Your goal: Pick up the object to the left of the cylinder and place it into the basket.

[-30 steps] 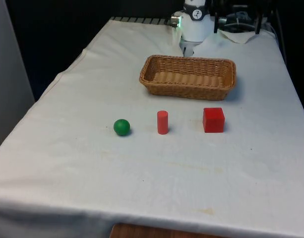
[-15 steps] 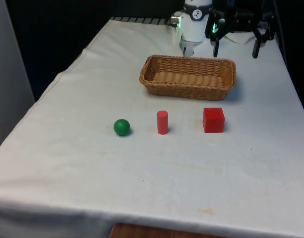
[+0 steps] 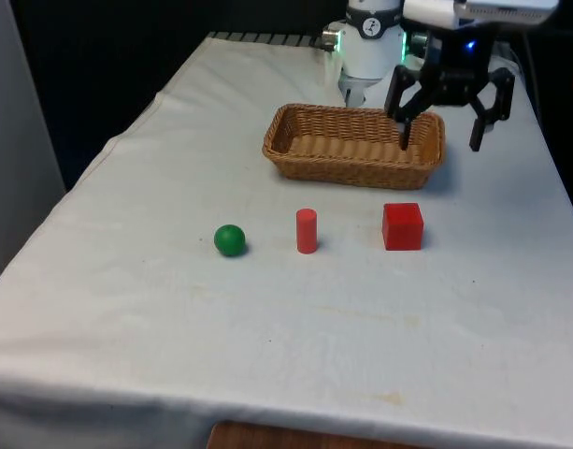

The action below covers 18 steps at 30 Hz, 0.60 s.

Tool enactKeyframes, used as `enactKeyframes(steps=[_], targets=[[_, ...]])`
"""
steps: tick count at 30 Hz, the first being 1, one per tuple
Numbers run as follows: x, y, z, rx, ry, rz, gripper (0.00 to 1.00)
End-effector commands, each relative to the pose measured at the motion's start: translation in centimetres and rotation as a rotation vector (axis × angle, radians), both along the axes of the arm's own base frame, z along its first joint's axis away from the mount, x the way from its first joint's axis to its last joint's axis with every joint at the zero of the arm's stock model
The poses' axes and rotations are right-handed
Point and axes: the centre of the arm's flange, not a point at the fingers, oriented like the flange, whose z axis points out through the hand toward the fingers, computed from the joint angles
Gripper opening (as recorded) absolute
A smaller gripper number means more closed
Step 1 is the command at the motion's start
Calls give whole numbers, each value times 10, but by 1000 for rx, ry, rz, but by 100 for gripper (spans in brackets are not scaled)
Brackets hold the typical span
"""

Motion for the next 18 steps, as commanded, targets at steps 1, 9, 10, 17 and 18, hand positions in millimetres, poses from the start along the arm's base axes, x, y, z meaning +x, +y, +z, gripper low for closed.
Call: enactKeyframes(steps=[1, 9, 10, 17, 18], targets=[[1, -1, -6, 11, -4, 5, 100], [2, -17, -31, 5, 15, 0, 100], [2, -20, -37, 17, 10, 3, 100], [3, -38, -61, 32, 13, 5, 100], [3, -39, -61, 23, 20, 2, 100]])
